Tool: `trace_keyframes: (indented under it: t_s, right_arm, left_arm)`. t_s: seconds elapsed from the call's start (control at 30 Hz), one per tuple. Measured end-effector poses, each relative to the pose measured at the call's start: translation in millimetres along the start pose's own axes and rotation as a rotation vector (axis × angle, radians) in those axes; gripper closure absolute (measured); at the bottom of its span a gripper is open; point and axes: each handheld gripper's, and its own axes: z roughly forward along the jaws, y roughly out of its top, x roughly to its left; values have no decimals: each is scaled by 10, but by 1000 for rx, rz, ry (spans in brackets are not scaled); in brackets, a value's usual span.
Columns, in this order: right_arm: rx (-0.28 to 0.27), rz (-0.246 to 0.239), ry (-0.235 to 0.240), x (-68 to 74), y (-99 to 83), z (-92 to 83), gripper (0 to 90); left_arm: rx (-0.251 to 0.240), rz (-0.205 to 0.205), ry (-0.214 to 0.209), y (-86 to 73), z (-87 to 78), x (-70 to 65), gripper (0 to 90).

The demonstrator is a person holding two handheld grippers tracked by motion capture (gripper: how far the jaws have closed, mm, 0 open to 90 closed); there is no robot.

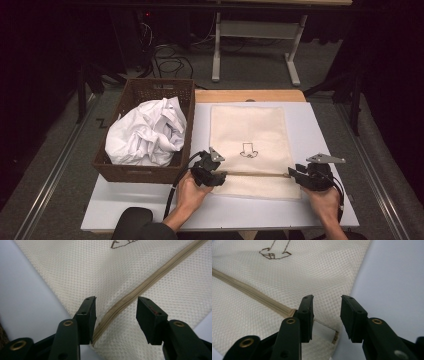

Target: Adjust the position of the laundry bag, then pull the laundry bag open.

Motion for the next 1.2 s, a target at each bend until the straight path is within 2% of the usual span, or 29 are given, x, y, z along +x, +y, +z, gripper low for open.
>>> trace_keyframes:
  t_s: [0.27, 0.4, 0.57, 0.83, 1.03, 1.17, 1.2]
  right_arm:
    - [-37, -54, 13, 158, -23, -58, 586]
    - [-53, -45, 21, 192, -56, -86, 608]
    - [-66, -19, 44, 171, -51, -99, 649]
    - [-25, -11, 49, 115, -41, -100, 713]
    - [-14, 13, 61, 56, -51, -114, 778]
    - [0, 13, 63, 30, -46, -109, 815]
    - [-3, 26, 70, 5, -56, -115, 828]
  left_arm:
    - [-2, 44, -36, -19, 48, -58, 472]
    - [4, 50, -50, -16, 73, -70, 468]
    - [13, 79, -52, -21, 106, -119, 464]
    - [21, 89, -75, -4, 179, -181, 461]
    - [21, 108, -103, 13, 176, -291, 456]
    - [13, 121, -130, 54, 167, -381, 455]
    - [12, 127, -145, 86, 169, -430, 453]
